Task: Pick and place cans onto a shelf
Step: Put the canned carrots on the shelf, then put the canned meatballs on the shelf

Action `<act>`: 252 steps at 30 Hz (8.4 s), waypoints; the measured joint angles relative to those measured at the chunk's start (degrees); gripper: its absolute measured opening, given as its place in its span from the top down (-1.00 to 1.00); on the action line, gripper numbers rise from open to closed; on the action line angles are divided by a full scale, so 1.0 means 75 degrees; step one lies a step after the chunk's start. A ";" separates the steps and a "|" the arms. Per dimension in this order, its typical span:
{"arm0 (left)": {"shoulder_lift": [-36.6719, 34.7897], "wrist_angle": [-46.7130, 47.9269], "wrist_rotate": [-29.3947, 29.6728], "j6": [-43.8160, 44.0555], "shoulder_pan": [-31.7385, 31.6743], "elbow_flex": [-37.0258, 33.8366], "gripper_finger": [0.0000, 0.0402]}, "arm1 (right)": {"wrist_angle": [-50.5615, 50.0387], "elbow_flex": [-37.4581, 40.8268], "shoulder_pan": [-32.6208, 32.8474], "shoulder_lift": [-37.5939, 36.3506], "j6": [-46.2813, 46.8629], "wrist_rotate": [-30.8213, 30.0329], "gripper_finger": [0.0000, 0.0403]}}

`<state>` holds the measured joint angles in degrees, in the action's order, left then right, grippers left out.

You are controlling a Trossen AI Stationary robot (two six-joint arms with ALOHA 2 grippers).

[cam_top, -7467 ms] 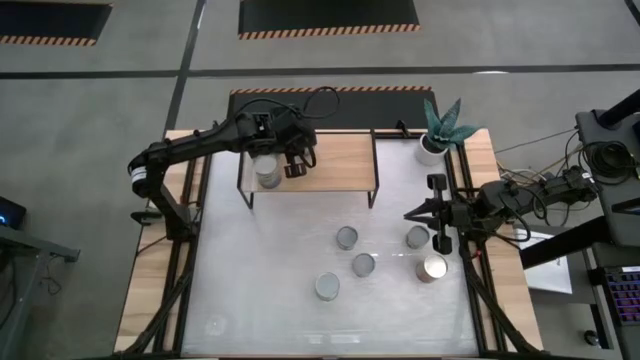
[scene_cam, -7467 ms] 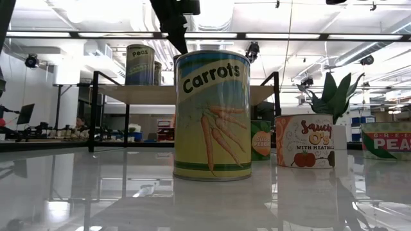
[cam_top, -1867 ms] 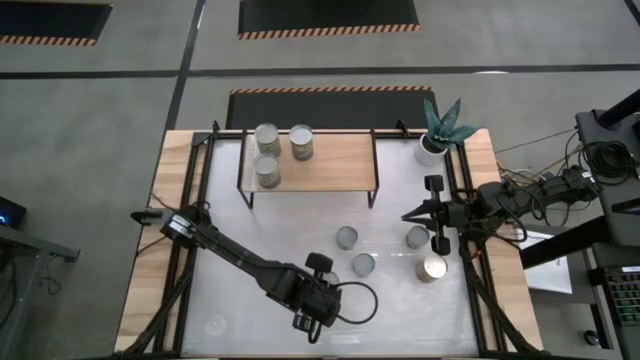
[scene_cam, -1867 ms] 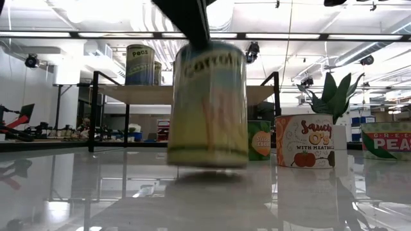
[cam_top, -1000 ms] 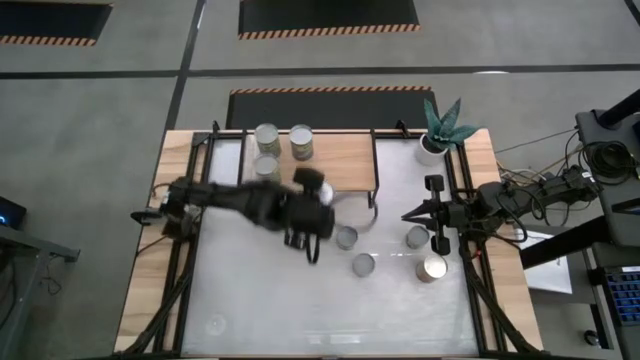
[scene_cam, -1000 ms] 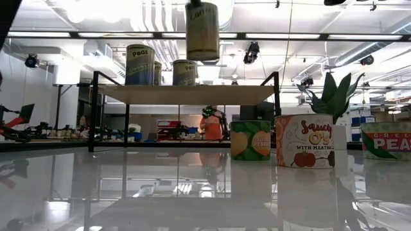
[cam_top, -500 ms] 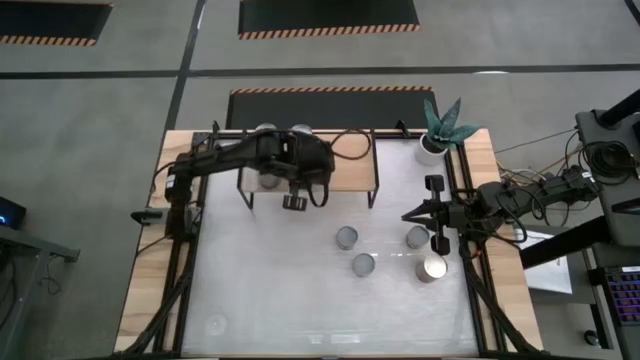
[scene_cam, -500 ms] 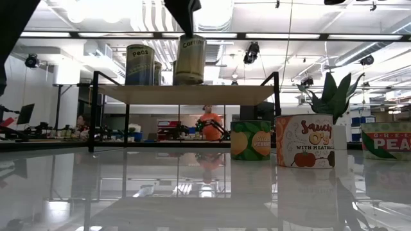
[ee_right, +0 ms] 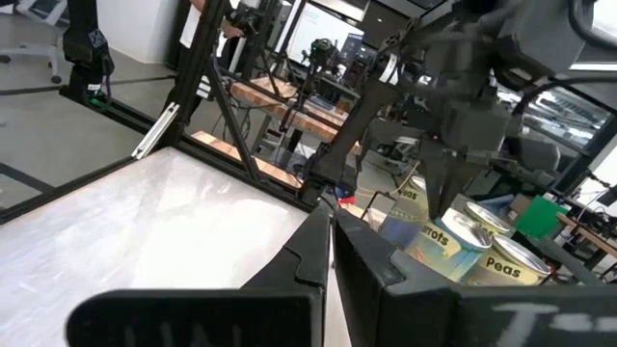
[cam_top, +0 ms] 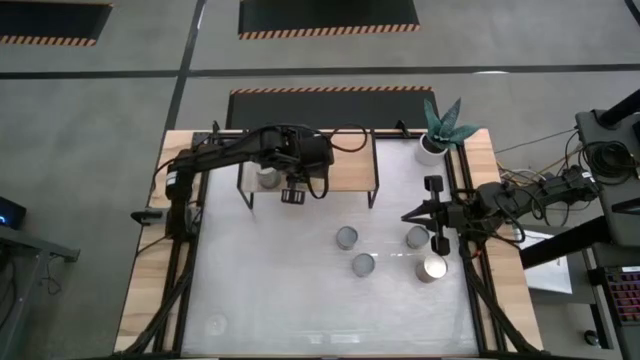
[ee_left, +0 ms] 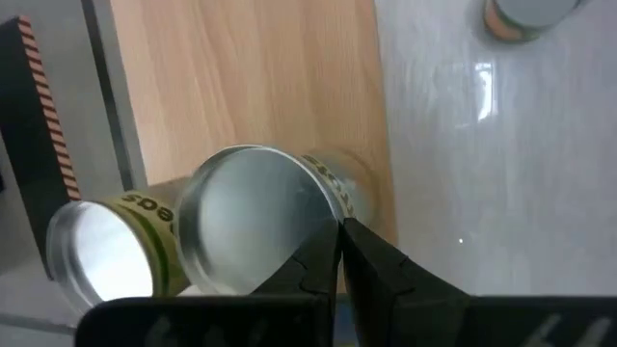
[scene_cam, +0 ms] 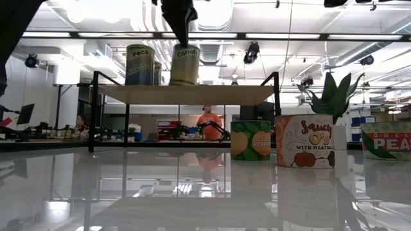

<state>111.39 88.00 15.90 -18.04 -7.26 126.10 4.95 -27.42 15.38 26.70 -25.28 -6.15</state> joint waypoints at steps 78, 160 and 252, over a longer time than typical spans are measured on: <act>-0.0064 0.0032 0.0542 0.0121 -0.0447 -0.0133 1.00 | -0.0032 -0.0035 -0.0003 -0.0006 -0.0177 -0.0204 0.96; -0.1693 -0.2657 0.3757 0.1729 0.5670 -0.2813 1.00 | -0.1276 -0.2210 0.0629 0.3693 0.3719 -0.0182 0.96; -0.7457 -1.0380 0.8100 0.0083 0.5632 -1.0160 1.00 | -0.8793 -0.9571 -0.0302 0.8918 0.2758 -0.1138 0.96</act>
<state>55.47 10.15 76.65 -17.42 34.98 49.89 -61.00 -99.20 13.11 93.58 -4.59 -14.69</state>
